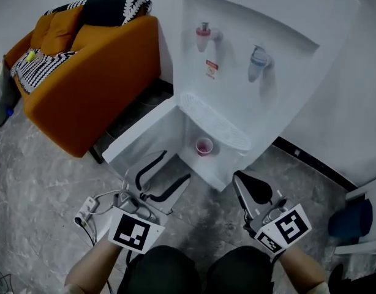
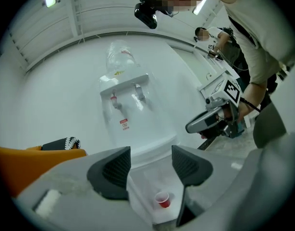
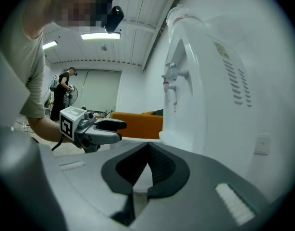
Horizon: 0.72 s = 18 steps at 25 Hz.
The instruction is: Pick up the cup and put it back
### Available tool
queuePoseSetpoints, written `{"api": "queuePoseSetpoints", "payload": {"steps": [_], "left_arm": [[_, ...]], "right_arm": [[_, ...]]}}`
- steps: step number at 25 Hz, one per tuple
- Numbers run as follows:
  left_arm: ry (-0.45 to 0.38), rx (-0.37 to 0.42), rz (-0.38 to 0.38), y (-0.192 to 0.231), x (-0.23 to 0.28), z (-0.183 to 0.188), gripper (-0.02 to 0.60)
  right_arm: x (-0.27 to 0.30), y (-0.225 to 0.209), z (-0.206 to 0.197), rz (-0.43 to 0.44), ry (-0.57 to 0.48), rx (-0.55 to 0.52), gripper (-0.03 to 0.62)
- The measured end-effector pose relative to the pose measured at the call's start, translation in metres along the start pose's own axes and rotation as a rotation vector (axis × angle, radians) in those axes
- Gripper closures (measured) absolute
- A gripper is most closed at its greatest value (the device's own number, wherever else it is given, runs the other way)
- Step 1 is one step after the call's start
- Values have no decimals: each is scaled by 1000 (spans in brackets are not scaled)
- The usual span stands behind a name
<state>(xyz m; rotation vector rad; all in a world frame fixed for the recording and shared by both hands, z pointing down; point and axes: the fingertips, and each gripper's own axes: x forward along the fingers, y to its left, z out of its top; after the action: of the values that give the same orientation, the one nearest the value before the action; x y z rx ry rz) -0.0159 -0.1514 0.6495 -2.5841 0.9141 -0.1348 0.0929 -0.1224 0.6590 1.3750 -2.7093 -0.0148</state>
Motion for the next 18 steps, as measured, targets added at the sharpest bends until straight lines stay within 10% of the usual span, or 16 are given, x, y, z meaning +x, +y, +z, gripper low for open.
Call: {"api": "queuePoseSetpoints", "payload": {"steps": [11,18], "left_arm": [[37,-207,-3,-8,57,-107,302],[75,-198,-34,-16,102,-174,302]], "right_arm": [[50,-27,-87,-76,-11,88,591],[71,-46,-135,-222,-27,60,591]]}}
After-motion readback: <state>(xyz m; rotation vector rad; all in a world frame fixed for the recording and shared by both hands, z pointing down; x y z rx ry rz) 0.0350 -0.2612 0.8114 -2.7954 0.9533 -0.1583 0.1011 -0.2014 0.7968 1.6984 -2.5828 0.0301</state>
